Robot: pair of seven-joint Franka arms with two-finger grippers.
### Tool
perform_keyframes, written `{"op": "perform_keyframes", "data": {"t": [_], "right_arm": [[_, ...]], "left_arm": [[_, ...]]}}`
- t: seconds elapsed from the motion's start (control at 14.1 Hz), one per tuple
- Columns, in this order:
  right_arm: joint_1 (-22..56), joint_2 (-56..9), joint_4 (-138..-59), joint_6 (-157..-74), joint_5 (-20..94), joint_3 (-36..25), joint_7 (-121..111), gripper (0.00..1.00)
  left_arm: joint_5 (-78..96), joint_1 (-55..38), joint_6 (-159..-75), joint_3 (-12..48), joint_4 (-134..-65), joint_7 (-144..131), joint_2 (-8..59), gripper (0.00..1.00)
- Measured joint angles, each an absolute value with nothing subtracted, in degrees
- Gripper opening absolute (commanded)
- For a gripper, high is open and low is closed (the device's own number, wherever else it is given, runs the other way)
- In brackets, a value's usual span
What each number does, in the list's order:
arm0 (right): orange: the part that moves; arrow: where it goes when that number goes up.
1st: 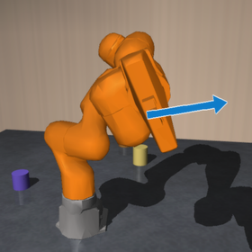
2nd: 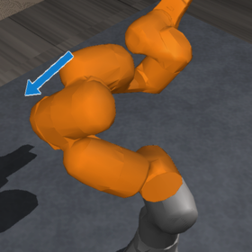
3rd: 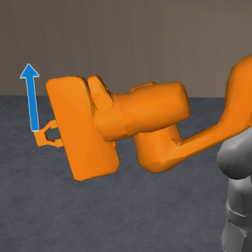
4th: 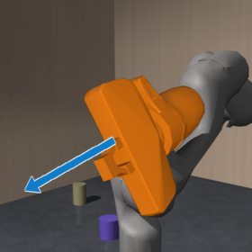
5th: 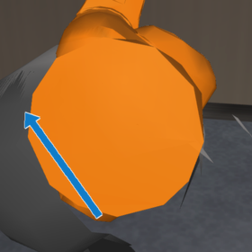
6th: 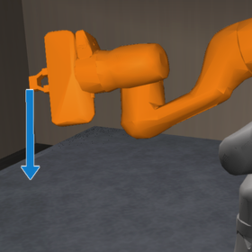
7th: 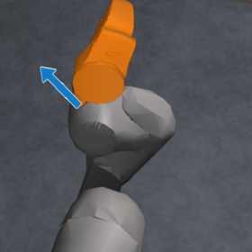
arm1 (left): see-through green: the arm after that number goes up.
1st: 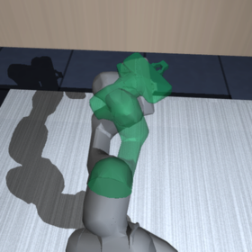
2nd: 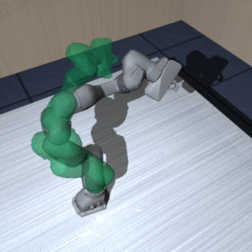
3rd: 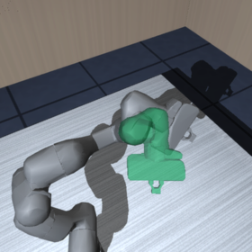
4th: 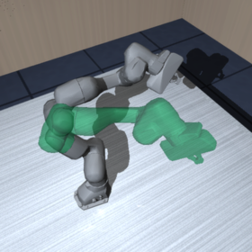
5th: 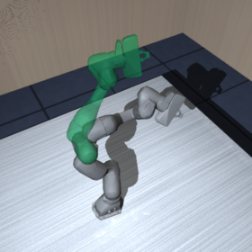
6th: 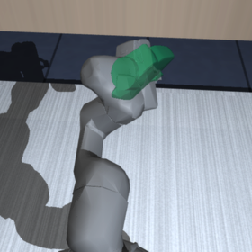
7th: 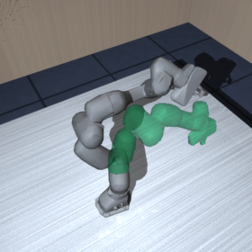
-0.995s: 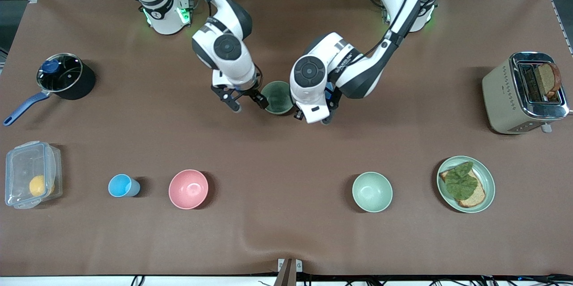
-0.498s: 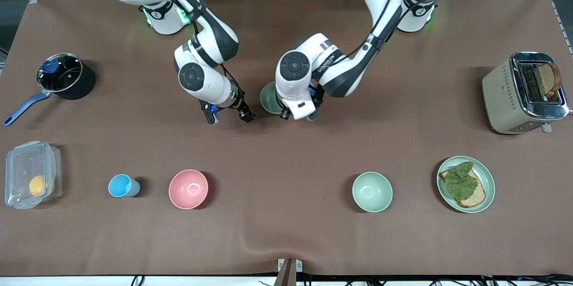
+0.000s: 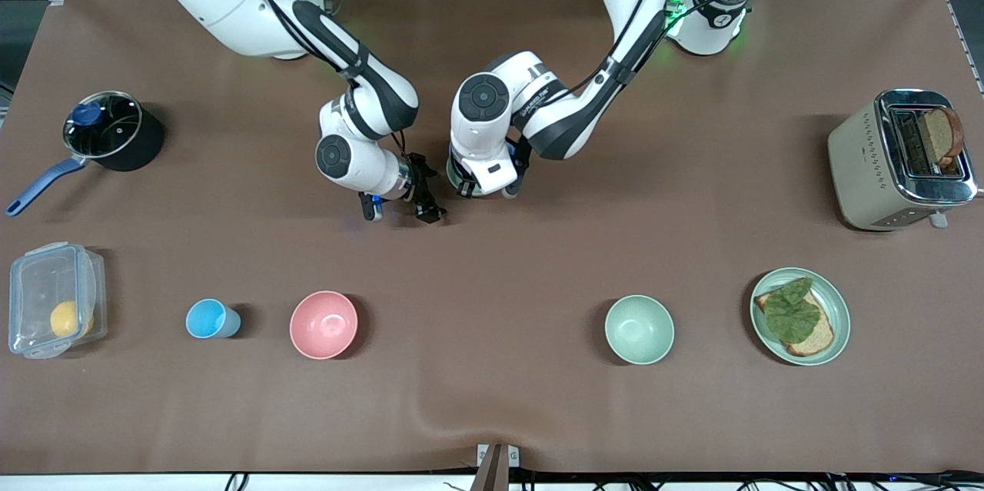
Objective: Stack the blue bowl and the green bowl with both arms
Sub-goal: 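Lower the blue bowl into the green bowl with the left gripper, then open both grippers and lift them away from the stacked bowls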
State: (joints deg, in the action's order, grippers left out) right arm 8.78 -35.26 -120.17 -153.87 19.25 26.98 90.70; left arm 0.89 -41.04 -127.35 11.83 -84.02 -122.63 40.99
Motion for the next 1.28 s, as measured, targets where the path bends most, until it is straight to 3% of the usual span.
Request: {"op": "perform_keyframes", "data": {"t": [0.07, 0.14, 0.21, 0.57, 0.85, 1.28], "right_arm": [[8.78, -35.21, -120.15, -153.84, 19.45, 27.04, 90.70, 1.00], [8.77, -35.19, -120.13, -153.82, 19.99, 27.10, 90.71, 1.00], [8.77, -35.18, -120.09, -153.82, 20.52, 27.14, 90.71, 1.00], [8.76, -35.14, -119.84, -153.60, 21.33, 27.31, 90.71, 1.00], [8.73, -34.73, -119.57, -152.11, 21.35, 27.37, 90.55, 1.00], [2.51, -24.17, -117.67, -125.14, 20.81, 24.91, 73.43, 1.00]], "left_arm": [[0.89, -41.13, -127.75, 11.85, -84.02, -122.63, 41.32, 0.35], [0.89, -41.38, -128.03, 11.87, -84.01, -122.63, 41.61, 0.85], [0.89, -41.69, -128.13, 11.87, -84.00, -122.63, 41.85, 1.00], [0.84, -43.27, -128.08, 11.80, -82.72, -122.58, 41.75, 1.00], [0.19, -42.87, -121.34, 10.66, -81.61, -122.51, 37.80, 1.00], [0.07, -37.78, -111.04, 9.75, -81.34, -118.01, 29.26, 1.00]]}}
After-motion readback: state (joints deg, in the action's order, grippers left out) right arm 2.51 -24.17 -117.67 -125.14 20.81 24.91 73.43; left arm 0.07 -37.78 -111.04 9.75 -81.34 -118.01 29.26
